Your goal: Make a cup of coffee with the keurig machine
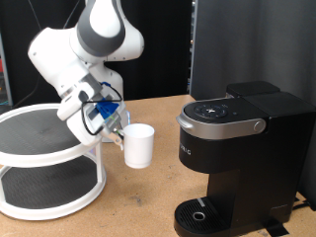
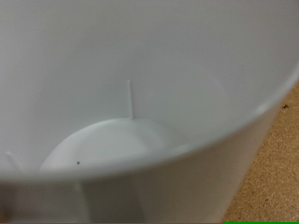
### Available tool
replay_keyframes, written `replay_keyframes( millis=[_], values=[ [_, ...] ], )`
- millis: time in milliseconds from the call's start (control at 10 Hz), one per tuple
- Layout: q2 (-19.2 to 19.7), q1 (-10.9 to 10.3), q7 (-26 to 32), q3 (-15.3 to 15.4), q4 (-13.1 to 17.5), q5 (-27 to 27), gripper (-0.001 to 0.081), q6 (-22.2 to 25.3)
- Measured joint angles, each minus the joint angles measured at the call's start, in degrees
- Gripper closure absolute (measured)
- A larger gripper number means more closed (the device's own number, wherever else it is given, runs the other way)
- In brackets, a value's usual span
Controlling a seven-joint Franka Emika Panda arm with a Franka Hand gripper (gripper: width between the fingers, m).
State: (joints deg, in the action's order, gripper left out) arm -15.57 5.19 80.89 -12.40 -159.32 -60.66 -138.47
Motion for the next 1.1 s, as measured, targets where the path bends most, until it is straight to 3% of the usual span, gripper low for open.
replay_keyframes(
  millis=[600,1100],
  values=[
    [9.73,-2.09,5.61,2.19,3.31,-8.31,0.0734,-3.62],
    [16.03,-2.31,5.77,4.01,7.65,-11.64,0.0734,-4.84]
  ],
)
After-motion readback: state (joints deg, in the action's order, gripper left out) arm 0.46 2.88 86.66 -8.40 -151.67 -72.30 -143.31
